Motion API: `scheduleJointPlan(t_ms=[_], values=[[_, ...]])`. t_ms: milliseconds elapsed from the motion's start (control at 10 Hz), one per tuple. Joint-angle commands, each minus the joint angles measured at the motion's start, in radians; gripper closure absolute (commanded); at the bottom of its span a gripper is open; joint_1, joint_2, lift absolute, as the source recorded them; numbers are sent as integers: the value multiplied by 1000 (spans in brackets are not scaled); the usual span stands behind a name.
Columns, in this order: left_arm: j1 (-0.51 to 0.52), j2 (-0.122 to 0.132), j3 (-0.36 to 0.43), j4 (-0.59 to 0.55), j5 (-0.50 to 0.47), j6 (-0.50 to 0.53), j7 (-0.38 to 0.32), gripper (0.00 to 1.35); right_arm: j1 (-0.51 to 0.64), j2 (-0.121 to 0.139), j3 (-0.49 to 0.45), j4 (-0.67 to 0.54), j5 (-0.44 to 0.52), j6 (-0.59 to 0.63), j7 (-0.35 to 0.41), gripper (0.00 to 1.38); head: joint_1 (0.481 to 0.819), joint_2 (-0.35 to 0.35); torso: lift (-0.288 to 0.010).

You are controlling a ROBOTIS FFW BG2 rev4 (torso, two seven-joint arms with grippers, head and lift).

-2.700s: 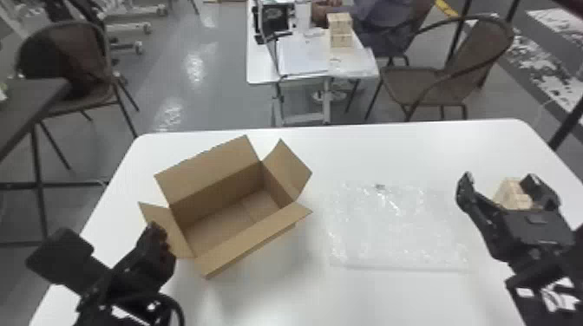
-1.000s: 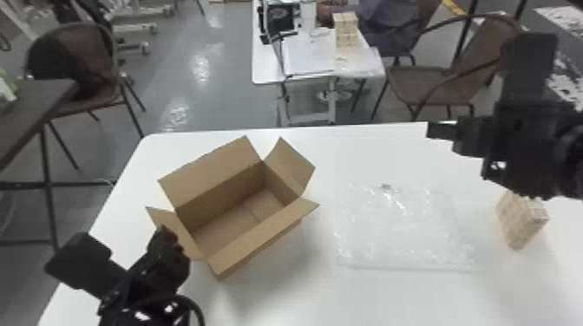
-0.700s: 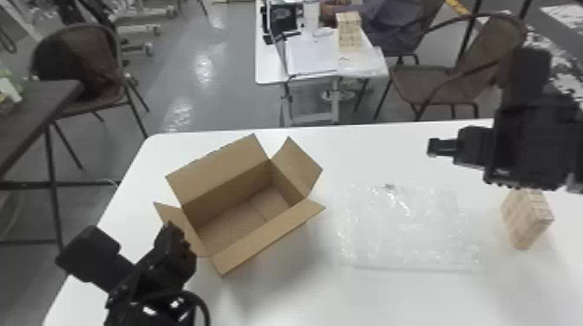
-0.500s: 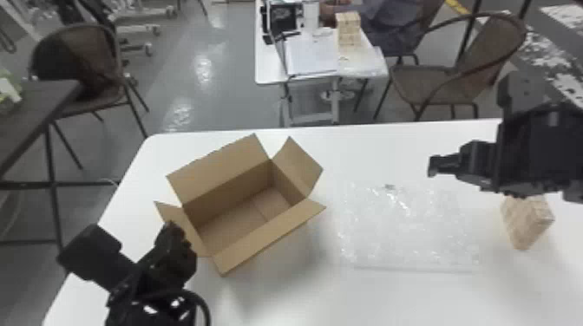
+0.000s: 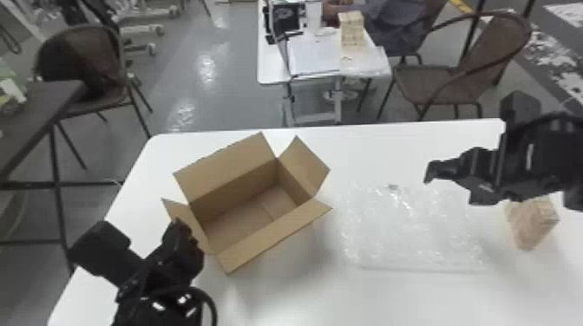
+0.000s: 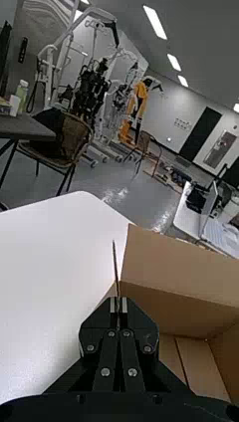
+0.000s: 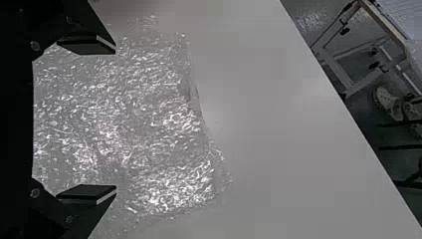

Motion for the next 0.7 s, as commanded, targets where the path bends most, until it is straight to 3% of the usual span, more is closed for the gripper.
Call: scheduleJointPlan(t_ms=[0, 300, 500, 600], values=[[-5, 3, -4, 3, -1, -1, 1, 1220, -38, 0, 13, 63, 13, -4, -1, 285, 695, 131, -100], [-14, 7, -13, 10, 1, -1, 1, 1220, -132, 2, 92, 267, 73, 13, -1, 280, 695, 134, -100], [-27, 7, -21, 18, 1, 0, 1, 1220, -167, 17, 102, 370, 119, 7, 7, 280, 695, 135, -100], [-28, 9, -22, 20, 1, -3, 1, 1220, -198, 28, 108, 411, 228, 8, 104, 285, 695, 135, -100]])
